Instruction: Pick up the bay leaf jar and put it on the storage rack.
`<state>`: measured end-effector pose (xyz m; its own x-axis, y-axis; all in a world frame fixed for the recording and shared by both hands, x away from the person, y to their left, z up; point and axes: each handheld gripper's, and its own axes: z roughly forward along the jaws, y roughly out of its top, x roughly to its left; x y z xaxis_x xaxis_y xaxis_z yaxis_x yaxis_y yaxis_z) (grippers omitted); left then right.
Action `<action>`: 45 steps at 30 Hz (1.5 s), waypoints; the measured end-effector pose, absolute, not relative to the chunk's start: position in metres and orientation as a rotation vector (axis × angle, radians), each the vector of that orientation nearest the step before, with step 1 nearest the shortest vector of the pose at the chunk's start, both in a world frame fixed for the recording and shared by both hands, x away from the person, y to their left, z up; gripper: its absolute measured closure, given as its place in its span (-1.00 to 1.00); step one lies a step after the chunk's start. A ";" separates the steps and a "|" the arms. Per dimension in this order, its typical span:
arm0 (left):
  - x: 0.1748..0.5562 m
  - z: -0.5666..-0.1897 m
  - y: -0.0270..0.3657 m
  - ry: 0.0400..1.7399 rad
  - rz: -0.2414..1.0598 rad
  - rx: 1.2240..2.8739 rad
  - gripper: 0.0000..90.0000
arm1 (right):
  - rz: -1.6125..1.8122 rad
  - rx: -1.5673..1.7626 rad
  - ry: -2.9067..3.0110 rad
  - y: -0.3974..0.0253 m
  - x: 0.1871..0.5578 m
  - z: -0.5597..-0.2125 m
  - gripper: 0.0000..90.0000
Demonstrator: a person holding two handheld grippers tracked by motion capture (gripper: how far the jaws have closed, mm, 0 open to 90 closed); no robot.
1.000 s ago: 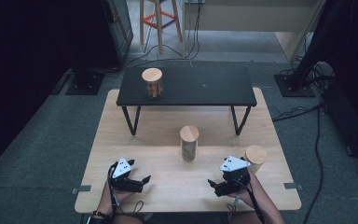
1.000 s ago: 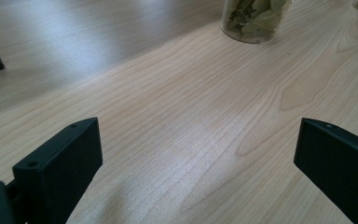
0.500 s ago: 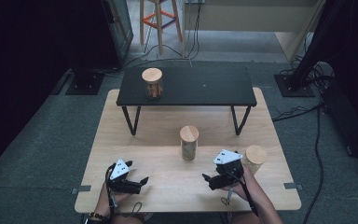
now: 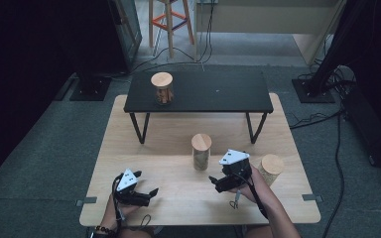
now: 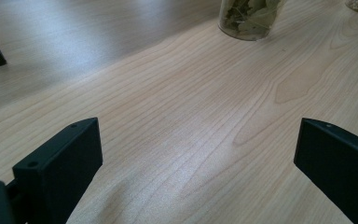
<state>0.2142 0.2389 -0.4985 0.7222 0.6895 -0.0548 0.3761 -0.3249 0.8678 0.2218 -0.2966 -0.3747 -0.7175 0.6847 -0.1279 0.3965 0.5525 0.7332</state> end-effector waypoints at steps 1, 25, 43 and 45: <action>0.214 -0.499 0.240 0.810 0.400 1.950 -0.98 | 0.981 0.880 2.391 -0.296 0.224 -0.374 -0.97; 0.215 -0.500 0.242 0.813 0.387 1.930 -0.97 | 0.935 0.848 2.383 -0.272 0.255 -0.355 -0.97; 0.216 -0.501 0.243 0.815 0.378 1.926 -0.96 | 1.008 0.839 2.424 -0.266 0.287 -0.347 -0.88; 0.217 -0.500 0.243 0.814 0.377 1.927 -0.96 | 1.018 0.846 2.429 -0.267 0.290 -0.347 -0.87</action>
<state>0.2168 0.2433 -0.5004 0.7279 0.6811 -0.0800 0.3797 -0.3031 0.8741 0.2899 -0.2665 -0.3465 -0.7497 0.6534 -0.1050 0.3833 0.5580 0.7360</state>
